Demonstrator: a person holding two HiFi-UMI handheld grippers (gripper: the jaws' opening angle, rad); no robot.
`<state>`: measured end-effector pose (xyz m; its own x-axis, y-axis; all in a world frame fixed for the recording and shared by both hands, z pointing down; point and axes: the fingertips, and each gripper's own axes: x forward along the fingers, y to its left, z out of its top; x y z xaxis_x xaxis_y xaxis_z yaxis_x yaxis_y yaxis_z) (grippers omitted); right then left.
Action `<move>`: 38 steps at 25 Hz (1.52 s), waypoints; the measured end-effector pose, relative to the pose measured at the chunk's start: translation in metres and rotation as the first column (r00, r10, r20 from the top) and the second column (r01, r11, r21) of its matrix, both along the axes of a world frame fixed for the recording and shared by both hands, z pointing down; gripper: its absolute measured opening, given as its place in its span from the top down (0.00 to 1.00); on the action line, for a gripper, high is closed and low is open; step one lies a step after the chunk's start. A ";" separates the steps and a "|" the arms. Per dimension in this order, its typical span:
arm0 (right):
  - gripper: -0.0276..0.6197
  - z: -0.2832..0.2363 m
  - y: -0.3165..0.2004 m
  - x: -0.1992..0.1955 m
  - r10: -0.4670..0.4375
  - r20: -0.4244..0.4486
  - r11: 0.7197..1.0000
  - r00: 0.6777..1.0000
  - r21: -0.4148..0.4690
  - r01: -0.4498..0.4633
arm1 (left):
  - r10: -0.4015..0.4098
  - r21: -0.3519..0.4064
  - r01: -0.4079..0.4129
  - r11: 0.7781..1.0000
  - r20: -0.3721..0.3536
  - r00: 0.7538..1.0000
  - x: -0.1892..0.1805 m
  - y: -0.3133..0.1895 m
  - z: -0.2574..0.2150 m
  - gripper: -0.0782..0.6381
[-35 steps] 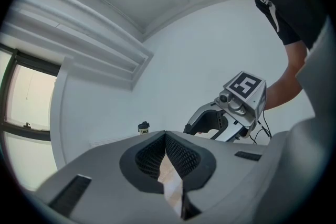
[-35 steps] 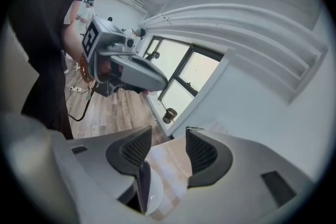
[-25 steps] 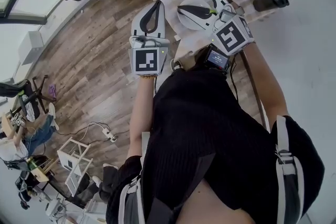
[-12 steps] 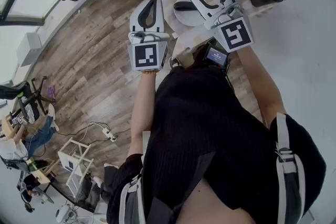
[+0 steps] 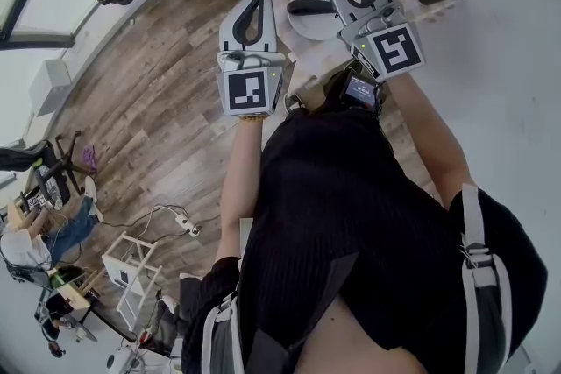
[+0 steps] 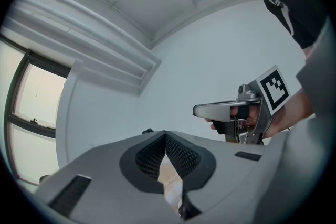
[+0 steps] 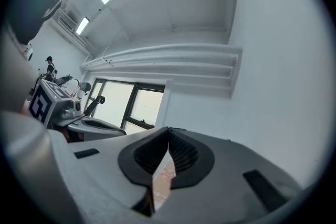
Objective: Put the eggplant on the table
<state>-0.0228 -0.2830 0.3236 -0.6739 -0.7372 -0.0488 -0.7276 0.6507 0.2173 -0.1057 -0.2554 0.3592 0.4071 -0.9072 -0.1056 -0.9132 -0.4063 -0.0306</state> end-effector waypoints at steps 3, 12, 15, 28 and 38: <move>0.95 0.004 0.000 0.003 0.011 0.025 1.000 1.000 -0.015 -0.011 | -0.001 0.003 0.001 1.000 -0.001 1.000 0.001 0.000 0.003 0.91; 0.95 0.034 -0.001 0.009 0.038 0.004 0.999 0.999 -0.037 -0.038 | 0.002 -0.018 -0.002 1.000 0.010 1.000 0.009 0.001 0.024 0.91; 0.95 0.045 -0.001 0.010 0.045 -0.006 0.998 0.999 -0.044 -0.045 | 0.001 -0.035 -0.001 0.999 0.011 1.000 0.007 0.002 0.030 0.91; 0.95 0.081 0.000 0.022 0.071 -0.031 0.992 0.997 -0.099 -0.073 | 0.003 -0.063 -0.001 0.998 0.019 1.000 0.012 -0.001 0.053 0.91; 0.95 0.101 -0.002 0.025 0.091 -0.046 0.985 0.995 -0.141 -0.097 | 0.004 -0.107 -0.002 0.994 0.018 1.000 0.016 -0.002 0.073 0.91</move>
<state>0.0026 -0.2849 0.4248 -0.6005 -0.7949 0.0867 -0.7798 0.6062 0.1563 -0.0902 -0.2572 0.4323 0.4105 -0.9119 -0.0004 -0.9119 -0.4105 -0.0036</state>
